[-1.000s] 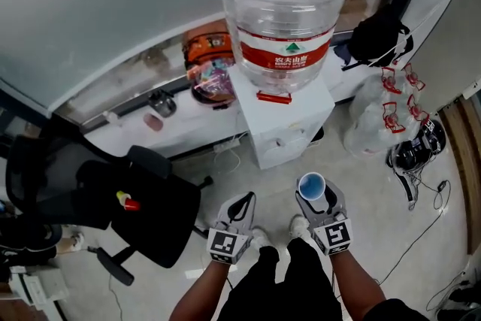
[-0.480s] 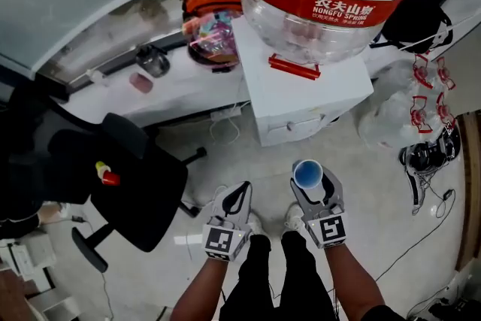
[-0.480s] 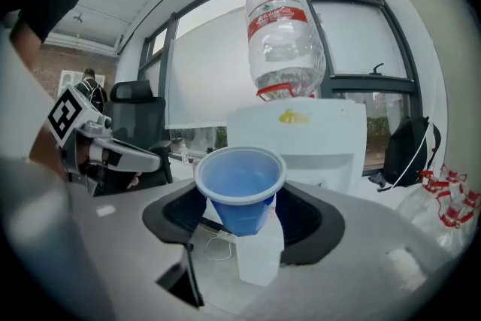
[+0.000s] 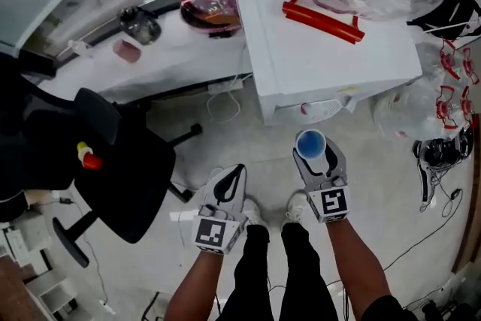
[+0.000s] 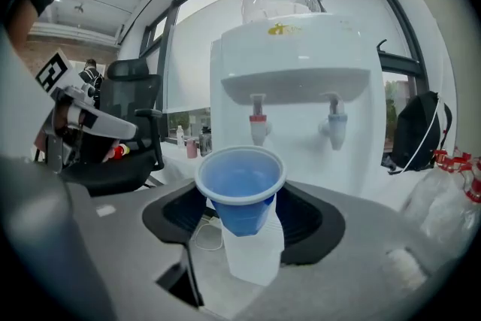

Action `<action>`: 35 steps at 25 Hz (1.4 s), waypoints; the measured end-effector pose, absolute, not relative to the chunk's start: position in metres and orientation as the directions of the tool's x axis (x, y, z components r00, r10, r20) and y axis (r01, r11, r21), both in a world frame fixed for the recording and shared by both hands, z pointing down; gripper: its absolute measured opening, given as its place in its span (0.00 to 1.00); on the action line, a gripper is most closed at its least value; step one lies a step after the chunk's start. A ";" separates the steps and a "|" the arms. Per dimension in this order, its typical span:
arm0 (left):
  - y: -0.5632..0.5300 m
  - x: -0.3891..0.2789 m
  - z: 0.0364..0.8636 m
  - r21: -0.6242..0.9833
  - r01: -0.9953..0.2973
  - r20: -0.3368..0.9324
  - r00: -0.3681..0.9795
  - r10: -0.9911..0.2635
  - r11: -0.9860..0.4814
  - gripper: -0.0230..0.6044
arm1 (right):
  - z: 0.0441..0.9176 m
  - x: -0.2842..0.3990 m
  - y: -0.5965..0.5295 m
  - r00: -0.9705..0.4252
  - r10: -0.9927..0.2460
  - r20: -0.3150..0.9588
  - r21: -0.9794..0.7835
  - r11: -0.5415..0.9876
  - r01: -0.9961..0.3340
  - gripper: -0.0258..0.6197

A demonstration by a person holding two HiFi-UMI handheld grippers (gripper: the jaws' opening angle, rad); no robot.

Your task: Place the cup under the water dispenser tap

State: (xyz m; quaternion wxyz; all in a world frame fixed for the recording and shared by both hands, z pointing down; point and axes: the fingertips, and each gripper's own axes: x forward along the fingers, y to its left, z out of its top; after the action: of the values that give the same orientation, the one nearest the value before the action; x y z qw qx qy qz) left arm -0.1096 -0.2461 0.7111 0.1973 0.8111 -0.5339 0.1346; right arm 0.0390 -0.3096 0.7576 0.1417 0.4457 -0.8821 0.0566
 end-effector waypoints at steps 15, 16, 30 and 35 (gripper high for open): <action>-0.245 -0.103 0.762 0.201 -0.909 0.361 0.416 -0.835 -0.366 0.06 | 0.849 0.029 -0.379 -0.515 -0.774 0.368 0.039 0.566 -0.824 0.49; -0.244 -0.103 0.765 0.201 -0.910 0.386 0.414 -0.824 -0.363 0.06 | 0.852 0.028 -0.381 -0.515 -0.770 0.376 0.037 0.568 -0.822 0.49; -0.250 -0.100 0.767 0.230 -0.903 0.367 0.427 -0.827 -0.364 0.06 | 0.867 0.025 -0.388 -0.507 -0.760 0.406 -0.004 0.553 -0.833 0.62; -0.246 -0.110 0.766 0.216 -0.907 0.382 0.419 -0.824 -0.362 0.06 | 0.857 0.031 -0.375 -0.493 -0.766 0.412 -0.001 0.541 -0.841 0.64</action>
State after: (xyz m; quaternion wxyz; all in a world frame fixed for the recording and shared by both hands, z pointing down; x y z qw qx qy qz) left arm -0.1099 -0.2459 0.7660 0.1992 0.8186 -0.5285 0.1046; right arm 0.0307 -0.3754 0.8570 0.1846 0.4684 -0.8580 0.1016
